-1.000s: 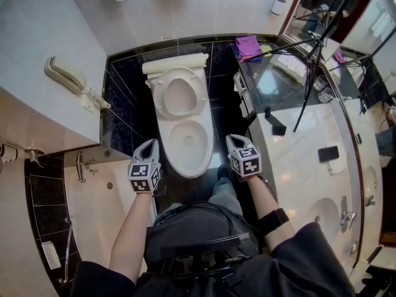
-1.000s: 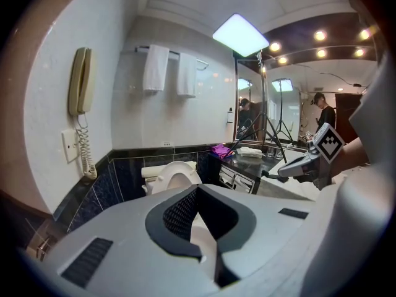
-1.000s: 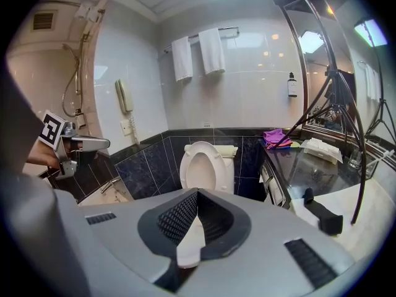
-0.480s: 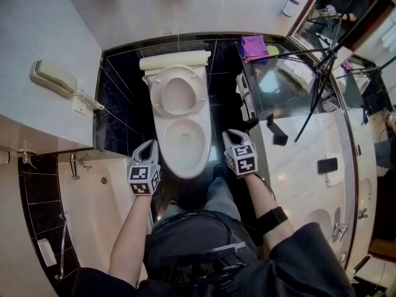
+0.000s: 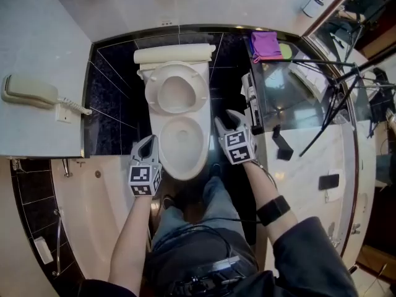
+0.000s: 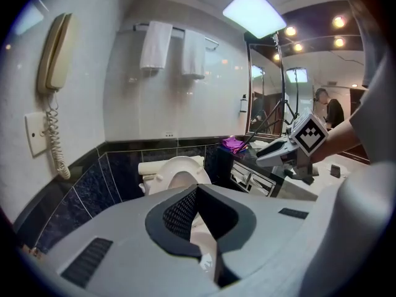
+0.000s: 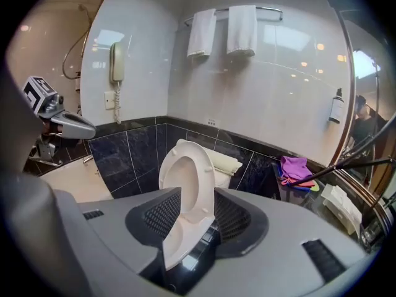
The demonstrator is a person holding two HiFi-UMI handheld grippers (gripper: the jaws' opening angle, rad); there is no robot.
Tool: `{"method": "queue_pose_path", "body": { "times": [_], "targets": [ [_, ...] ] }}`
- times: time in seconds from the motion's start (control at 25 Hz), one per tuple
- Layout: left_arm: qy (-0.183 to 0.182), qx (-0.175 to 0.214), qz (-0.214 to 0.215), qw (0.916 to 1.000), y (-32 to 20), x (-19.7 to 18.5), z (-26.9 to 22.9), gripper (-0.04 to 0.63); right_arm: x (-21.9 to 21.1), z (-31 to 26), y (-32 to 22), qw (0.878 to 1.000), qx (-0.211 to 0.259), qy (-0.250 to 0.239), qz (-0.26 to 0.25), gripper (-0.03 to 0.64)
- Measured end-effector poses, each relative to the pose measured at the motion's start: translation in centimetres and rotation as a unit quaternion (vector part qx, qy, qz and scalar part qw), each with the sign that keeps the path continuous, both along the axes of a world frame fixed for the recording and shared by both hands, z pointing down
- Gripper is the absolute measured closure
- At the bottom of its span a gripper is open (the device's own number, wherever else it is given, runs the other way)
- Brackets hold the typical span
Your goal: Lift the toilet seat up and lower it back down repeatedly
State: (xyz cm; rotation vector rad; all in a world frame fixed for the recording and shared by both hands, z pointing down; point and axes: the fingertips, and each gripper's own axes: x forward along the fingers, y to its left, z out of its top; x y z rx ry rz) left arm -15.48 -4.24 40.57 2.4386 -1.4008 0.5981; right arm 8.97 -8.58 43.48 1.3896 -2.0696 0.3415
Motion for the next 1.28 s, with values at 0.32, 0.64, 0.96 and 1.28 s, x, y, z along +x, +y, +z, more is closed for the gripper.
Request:
{"method": "queue_pose_path", "body": {
  "times": [0.32, 0.64, 0.96, 1.28],
  "targets": [
    [-0.013, -0.008, -0.011, 0.9998, -5.3, 2.7, 4.0, 0.595, -0.4, 3.6, -9.7, 0.996, 0.018, 0.064, -0.067, 0.403],
    [-0.021, -0.021, -0.012, 0.9995, -8.5, 5.4, 7.3, 0.595, -2.2, 9.0, -17.2, 0.980, 0.035, 0.135, -0.145, 0.402],
    [-0.020, -0.033, -0.033, 0.9987, -10.5, 6.0, 10.6, 0.595, -4.7, 11.2, -22.4, 0.973, 0.052, 0.142, -0.173, 0.403],
    [-0.021, -0.041, -0.050, 0.9977, -10.8, 6.3, 12.1, 0.595, -7.0, 12.4, -25.6, 0.965, 0.056, 0.151, -0.206, 0.473]
  ]
}}
